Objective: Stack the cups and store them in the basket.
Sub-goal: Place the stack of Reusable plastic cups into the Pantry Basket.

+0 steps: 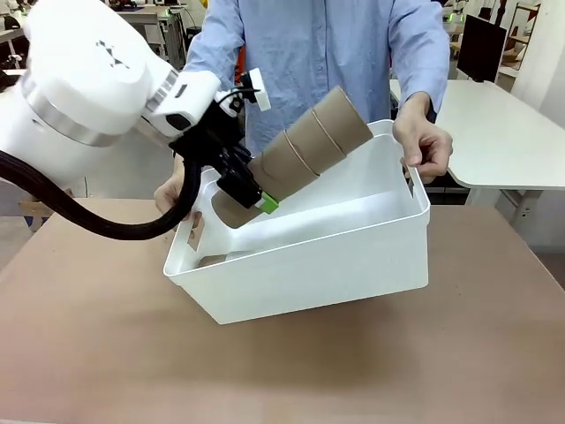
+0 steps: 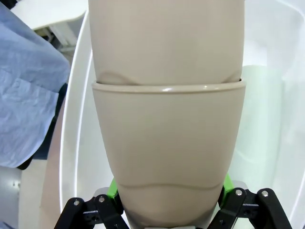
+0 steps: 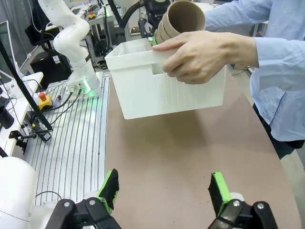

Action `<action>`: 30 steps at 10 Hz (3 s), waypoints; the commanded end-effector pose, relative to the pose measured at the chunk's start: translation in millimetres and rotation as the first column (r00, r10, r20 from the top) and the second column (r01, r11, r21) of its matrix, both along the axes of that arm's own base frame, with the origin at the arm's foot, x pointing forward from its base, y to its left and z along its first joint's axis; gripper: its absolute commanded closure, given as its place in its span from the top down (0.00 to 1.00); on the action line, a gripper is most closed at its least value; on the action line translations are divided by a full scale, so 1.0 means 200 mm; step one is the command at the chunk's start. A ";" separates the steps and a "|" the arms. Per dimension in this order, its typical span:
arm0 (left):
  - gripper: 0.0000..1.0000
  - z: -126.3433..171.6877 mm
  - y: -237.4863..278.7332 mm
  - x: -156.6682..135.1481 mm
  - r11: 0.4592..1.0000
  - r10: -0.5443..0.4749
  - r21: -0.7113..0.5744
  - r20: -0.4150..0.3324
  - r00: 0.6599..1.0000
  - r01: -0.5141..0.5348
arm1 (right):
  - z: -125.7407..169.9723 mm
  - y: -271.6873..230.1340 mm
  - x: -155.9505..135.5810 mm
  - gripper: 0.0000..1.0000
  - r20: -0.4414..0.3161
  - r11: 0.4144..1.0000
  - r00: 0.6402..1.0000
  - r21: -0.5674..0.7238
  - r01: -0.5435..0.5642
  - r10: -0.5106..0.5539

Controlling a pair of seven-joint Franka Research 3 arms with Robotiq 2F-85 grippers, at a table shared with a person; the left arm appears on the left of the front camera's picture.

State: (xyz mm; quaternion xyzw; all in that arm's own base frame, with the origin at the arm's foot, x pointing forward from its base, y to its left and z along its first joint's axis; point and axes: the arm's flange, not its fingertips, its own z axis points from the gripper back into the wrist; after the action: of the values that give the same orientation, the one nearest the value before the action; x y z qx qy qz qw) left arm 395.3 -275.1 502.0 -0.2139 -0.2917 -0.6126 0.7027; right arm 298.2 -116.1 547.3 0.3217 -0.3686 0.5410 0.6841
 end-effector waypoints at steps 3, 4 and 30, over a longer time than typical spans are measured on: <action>0.85 -0.10 -0.12 0.03 0.995 0.022 0.096 0.046 0.999 -0.027 | 0.00 0.00 0.00 1.00 0.024 1.000 1.000 0.016 -0.012 0.012; 0.85 -0.14 -0.14 0.04 0.993 0.021 0.116 0.055 0.998 -0.027 | 0.00 0.00 0.00 1.00 0.024 1.000 1.000 0.016 -0.012 0.012; 1.00 0.58 0.70 0.00 0.996 -0.058 -0.067 -0.035 0.998 0.055 | 0.00 0.00 0.00 1.00 0.024 1.000 1.000 0.016 -0.012 0.012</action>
State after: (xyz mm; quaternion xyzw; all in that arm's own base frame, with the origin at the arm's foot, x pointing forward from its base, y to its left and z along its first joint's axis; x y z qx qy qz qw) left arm 395.7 -165.3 610.9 -0.2346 -0.2841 -0.6171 0.6953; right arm 298.0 -116.1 547.1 0.3218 -0.3681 0.5412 0.6842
